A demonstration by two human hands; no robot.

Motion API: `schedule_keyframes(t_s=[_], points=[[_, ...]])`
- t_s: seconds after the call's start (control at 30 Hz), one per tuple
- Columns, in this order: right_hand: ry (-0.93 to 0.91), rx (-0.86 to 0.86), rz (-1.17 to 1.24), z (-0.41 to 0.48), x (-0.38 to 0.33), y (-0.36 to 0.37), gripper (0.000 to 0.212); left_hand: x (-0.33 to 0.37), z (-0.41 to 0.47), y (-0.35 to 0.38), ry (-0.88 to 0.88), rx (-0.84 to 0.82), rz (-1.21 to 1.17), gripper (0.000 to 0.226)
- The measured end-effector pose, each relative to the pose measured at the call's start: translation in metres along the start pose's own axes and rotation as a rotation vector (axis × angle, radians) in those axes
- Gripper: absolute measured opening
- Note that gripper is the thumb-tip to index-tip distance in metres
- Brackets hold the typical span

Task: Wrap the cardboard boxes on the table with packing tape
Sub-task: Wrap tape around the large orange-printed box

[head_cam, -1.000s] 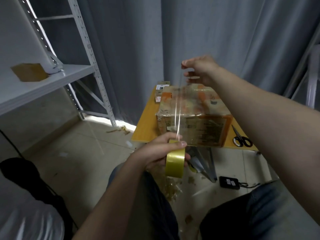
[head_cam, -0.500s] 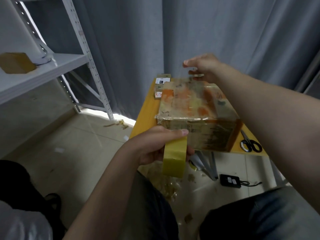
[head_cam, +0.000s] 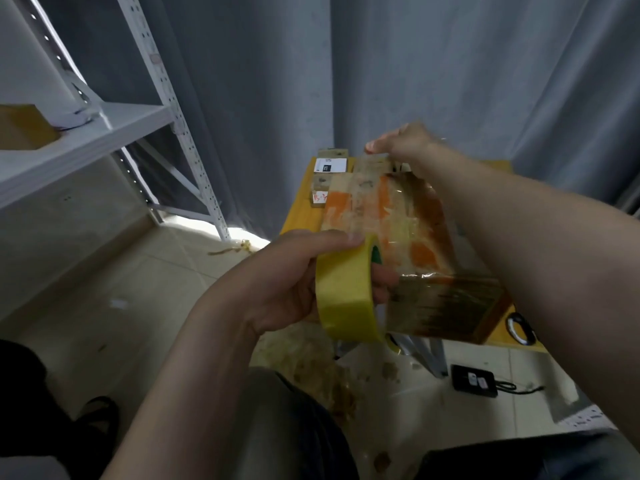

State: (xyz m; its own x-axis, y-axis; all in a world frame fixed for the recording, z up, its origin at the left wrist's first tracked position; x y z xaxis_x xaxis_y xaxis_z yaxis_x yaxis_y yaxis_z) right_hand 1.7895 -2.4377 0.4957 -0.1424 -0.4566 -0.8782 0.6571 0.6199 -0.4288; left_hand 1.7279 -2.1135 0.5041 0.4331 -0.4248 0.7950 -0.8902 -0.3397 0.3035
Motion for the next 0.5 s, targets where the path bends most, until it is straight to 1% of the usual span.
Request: schedule_keyframes(t_s=[0.07, 0.2, 0.3, 0.4, 0.5], points=[[-0.008, 0.004, -0.013, 0.004, 0.005, 0.004, 0.036, 0.007, 0.003, -0.001, 0.03, 0.019, -0.004, 0.029], [-0.033, -0.001, -0.033, 0.015, 0.008, 0.006, 0.034, 0.021, 0.012, 0.001, 0.071, 0.039, -0.019, 0.037], [-0.054, -0.083, -0.122, 0.02, 0.008, 0.006, 0.035, 0.026, 0.015, 0.001, 0.063, 0.028, -0.009, 0.043], [-0.025, -0.154, -0.204, 0.02, 0.012, 0.005, 0.033, 0.026, 0.016, -0.001, 0.052, 0.006, -0.027, 0.05], [-0.039, -0.223, -0.313, 0.019, 0.013, 0.008, 0.037, 0.026, 0.016, -0.002, 0.045, 0.02, -0.044, 0.051]])
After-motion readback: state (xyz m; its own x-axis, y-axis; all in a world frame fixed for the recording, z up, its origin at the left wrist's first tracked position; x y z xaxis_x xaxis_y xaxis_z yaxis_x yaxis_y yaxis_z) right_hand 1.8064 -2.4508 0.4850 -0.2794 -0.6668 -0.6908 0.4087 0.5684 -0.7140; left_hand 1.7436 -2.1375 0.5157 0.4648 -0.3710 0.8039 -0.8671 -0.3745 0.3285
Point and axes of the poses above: each hand's wrist, its own z-axis towards the middle knuckle, its own y-axis out of the palm, x = y × z, the point moved 2 cm from there along z, towards the middle knuckle, and after that the axes turned 13 degrees about -y, right-handed, at the moved point
